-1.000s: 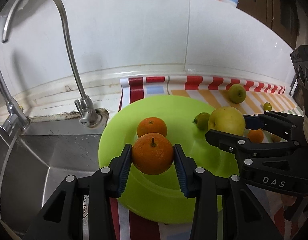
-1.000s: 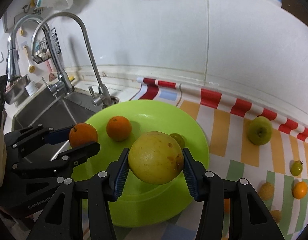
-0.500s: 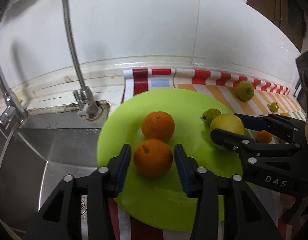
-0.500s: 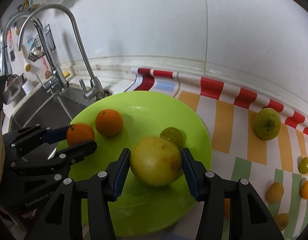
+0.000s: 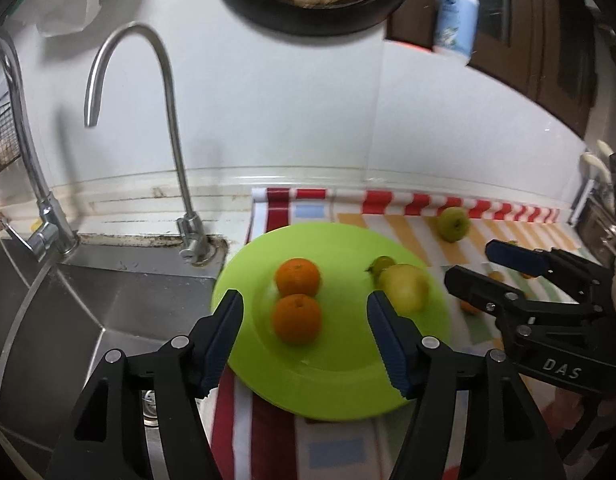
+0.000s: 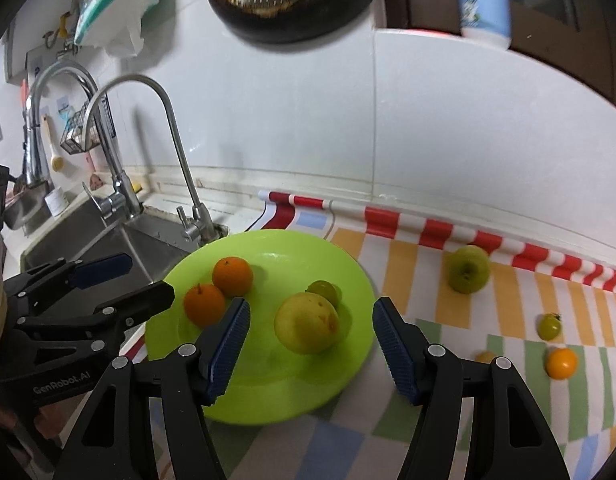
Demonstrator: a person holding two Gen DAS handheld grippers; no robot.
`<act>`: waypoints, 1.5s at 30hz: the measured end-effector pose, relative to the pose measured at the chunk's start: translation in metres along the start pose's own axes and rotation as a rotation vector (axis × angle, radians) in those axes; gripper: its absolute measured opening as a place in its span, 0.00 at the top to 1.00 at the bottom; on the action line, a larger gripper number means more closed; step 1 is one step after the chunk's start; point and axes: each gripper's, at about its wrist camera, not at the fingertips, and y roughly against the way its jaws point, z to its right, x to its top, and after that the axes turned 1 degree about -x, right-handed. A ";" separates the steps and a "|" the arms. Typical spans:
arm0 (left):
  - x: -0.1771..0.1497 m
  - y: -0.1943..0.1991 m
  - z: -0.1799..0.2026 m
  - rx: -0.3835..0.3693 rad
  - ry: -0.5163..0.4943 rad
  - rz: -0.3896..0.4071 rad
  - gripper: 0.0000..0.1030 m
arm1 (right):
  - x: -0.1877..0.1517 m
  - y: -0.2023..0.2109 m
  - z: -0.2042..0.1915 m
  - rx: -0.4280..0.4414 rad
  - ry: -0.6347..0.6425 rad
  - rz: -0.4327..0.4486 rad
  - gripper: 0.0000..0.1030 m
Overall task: Organize fruits
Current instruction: 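Withdraw both open grippers from the plate toward the remaining fruits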
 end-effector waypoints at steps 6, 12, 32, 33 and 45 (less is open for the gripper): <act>-0.001 0.025 0.018 -0.009 -0.020 0.044 0.36 | -0.009 0.030 0.006 -0.017 -0.029 0.016 0.37; -0.006 0.048 0.034 -0.009 -0.037 0.074 0.36 | -0.016 0.062 0.009 -0.047 -0.026 0.049 0.37; -0.015 0.084 0.096 -0.058 -0.136 0.159 0.29 | -0.046 0.136 0.047 -0.171 -0.067 0.119 0.37; -0.016 0.082 0.100 -0.064 -0.143 0.160 0.29 | -0.048 0.137 0.049 -0.176 -0.066 0.120 0.37; -0.014 0.045 0.130 -0.121 -0.201 0.137 0.29 | -0.053 0.129 0.082 -0.242 -0.061 0.093 0.37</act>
